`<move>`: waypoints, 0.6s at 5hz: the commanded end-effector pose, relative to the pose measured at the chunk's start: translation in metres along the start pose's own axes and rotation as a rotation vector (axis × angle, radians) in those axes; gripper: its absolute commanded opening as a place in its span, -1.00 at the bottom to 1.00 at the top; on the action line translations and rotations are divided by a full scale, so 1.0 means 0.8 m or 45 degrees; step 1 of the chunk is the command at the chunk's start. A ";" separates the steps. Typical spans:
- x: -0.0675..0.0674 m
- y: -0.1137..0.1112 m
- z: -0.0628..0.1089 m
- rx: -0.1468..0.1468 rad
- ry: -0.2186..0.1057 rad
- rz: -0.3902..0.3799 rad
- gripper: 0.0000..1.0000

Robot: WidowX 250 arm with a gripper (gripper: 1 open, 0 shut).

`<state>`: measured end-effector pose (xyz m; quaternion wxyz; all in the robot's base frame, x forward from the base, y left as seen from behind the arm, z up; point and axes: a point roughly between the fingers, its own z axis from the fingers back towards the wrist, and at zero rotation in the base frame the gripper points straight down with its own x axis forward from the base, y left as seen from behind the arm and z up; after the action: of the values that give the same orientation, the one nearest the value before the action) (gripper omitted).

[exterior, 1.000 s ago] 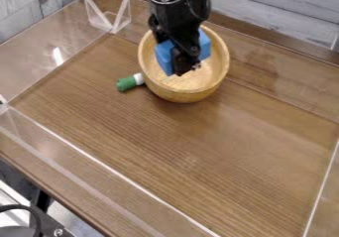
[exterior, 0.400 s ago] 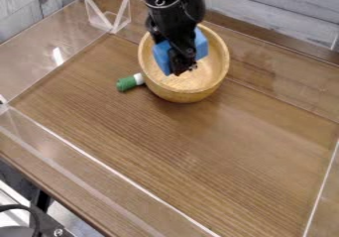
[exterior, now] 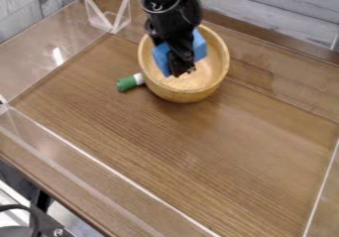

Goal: Put the blue block in the brown bowl

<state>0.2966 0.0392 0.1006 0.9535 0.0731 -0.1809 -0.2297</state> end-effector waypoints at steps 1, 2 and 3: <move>0.011 0.012 0.018 0.058 -0.085 0.006 -1.00; 0.011 0.012 0.016 0.065 -0.100 0.002 -1.00; 0.011 0.013 0.013 0.072 -0.112 -0.004 -1.00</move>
<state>0.2994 0.0394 0.0975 0.9475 0.0783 -0.2006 -0.2363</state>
